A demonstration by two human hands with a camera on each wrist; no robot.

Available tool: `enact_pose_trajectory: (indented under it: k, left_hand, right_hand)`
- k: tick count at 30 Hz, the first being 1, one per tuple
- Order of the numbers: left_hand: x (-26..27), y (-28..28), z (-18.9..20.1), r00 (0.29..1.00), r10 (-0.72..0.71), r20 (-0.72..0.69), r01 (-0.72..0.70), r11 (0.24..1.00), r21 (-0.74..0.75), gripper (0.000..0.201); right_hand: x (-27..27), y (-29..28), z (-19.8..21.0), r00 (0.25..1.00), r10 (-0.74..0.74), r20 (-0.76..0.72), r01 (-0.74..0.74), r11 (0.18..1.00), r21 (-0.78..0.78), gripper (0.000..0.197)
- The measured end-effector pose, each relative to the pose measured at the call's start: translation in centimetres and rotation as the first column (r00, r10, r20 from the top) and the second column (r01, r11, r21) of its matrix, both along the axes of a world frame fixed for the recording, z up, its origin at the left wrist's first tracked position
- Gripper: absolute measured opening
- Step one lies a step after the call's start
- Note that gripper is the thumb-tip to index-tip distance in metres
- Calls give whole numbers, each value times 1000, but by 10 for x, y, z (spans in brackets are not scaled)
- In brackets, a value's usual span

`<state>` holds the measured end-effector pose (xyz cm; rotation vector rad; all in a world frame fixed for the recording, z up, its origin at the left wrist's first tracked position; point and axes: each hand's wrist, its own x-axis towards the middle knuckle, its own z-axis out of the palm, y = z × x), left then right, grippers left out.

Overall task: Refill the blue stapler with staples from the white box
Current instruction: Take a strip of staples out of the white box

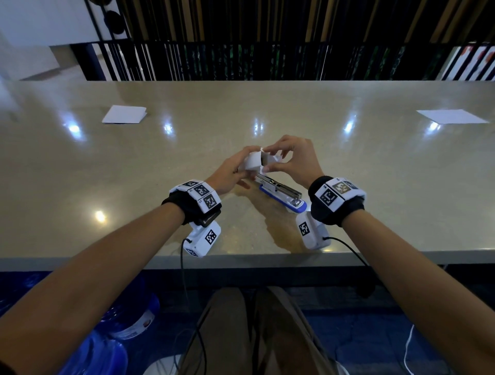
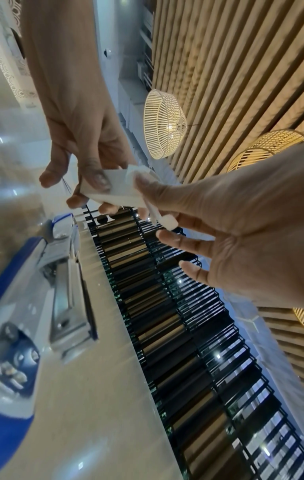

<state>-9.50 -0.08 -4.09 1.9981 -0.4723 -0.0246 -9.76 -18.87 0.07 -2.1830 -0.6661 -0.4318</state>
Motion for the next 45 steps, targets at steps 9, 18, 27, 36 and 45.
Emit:
enact_pose_trajectory:
  k: [9,18,27,36,45]
  left_hand:
    - [-4,-7,12,998,-14,64,7,993,117,61]
    - [14,3,38,964,-10,265,-141,827,544,42]
    - [17,-14,92,861,-241,448,-313,445,839,41]
    - [15,-13,83,884,-112,453,-326,546,772,44]
    - [10,-11,38,961,99,259,-229,810,540,46]
  right_hand:
    - [1,7,-9,987,-138,83,145,985,-93,36]
    - [7,6,-19,934,11,-358,131,919,370,31]
    - [3,9,-21,741,421,-523,203,602,773,30]
    - [5,5,-22,763,417,-494,251,513,821,10]
    - [8,5,-16,931,92,-353,152,782,605,24]
